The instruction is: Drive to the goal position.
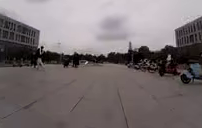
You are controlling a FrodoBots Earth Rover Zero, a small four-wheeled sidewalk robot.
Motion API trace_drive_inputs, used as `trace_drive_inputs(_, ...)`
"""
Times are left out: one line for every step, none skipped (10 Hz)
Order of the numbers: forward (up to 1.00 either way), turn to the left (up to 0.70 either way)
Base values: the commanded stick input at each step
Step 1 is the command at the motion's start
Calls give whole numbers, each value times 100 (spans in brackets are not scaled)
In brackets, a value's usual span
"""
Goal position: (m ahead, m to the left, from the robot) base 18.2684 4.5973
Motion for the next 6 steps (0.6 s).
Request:
trace_drive_inputs(67,1)
trace_drive_inputs(67,1)
trace_drive_inputs(67,1)
trace_drive_inputs(67,1)
trace_drive_inputs(67,1)
trace_drive_inputs(66,1)
